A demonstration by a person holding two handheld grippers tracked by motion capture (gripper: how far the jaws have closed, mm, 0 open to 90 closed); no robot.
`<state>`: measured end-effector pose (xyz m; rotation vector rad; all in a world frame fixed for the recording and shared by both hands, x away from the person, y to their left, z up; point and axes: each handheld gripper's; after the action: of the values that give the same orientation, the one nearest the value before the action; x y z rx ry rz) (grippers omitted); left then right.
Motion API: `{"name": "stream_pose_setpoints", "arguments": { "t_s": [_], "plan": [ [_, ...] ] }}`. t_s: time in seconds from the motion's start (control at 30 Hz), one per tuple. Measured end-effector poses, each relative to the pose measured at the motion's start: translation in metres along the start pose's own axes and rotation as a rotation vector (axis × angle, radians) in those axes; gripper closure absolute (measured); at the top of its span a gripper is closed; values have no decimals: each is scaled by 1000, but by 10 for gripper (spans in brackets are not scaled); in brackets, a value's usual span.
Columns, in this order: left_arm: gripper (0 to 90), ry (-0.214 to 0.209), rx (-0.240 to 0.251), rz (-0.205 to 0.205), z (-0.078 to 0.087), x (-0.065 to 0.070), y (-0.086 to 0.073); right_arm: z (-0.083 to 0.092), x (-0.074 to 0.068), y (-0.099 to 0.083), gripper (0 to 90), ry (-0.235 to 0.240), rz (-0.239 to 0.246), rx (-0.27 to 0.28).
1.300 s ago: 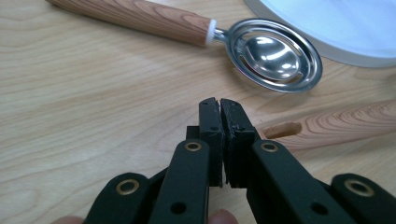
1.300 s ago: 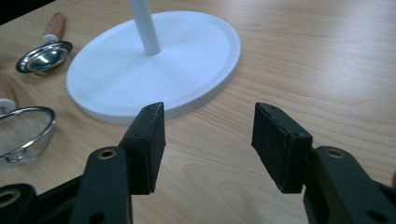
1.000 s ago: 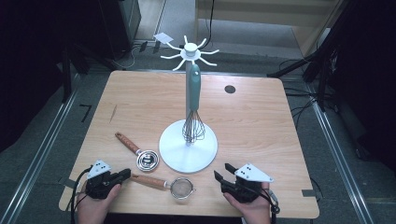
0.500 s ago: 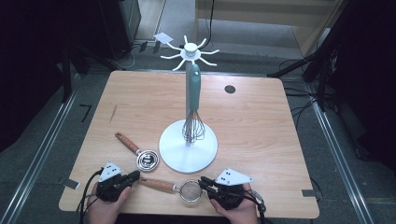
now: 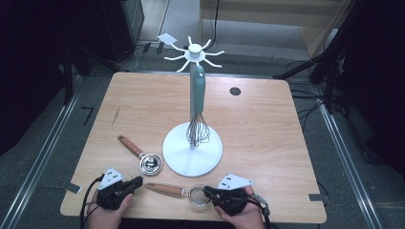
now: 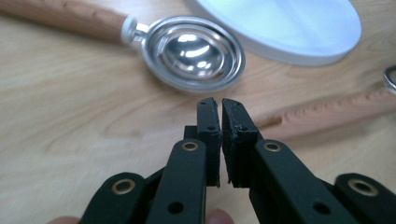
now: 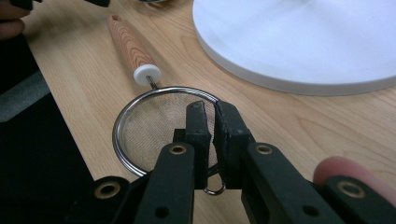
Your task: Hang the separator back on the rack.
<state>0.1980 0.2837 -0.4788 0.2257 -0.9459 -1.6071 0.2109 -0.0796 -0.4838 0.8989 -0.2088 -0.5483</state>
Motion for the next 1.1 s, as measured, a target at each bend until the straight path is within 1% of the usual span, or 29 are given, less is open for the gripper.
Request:
{"name": "stream_pose_setpoints", "arguments": {
  "t_s": [0.07,0.1,0.23,0.3,0.4,0.47,0.53,0.63,0.8,0.83,0.87,0.9,0.93,1.0,1.03,1.1],
  "plan": [
    [881,-17,-18,30,5,-6,-2,0,0,0,859,1,0,-1],
    [886,-26,-35,37,7,-9,-2,0,0,0,859,3,3,-3],
    [889,-29,-59,30,0,-7,-5,-3,-2,0,859,15,7,-7],
    [885,-37,-79,12,-5,-2,-6,-4,-2,1,859,16,11,-14],
    [881,-45,-84,-3,-7,3,-7,-4,-3,1,859,9,18,-19],
    [882,-52,-79,-2,-11,6,-7,-3,-1,0,859,4,13,-18],
    [882,-57,-75,0,-14,10,-7,-1,1,-2,855,-5,9,-20],
    [875,-65,-71,-14,-19,17,-8,4,6,-4,850,-12,-1,-13],
    [871,-69,-67,-26,-25,26,-8,13,14,-6,826,-22,-1,-13],
    [870,-74,-65,-27,-26,28,-8,16,15,-4,811,-16,4,-7],
    [869,-74,-69,-29,-27,29,-8,20,16,-2,799,-10,28,1],
    [868,-77,-69,-32,-28,31,-8,21,17,0,791,-8,37,1],
    [867,-82,-72,-41,-29,32,-7,23,18,3,777,-1,57,-3],
    [866,-86,-76,-50,-31,36,-7,24,20,7,745,21,69,-22],
    [863,-88,-77,-55,-32,38,-8,23,20,11,717,29,81,-42],
    [860,-94,-77,-65,-35,43,-8,22,20,17,692,68,107,-88]
  ]
}}
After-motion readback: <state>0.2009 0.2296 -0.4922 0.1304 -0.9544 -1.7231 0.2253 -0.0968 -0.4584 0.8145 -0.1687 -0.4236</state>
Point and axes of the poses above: each handheld gripper's, and its own axes: z roughly backward along the jaws, y roughly out of its top, x roughly to its right, and after that the axes turned 12 degrees about z, right-handed
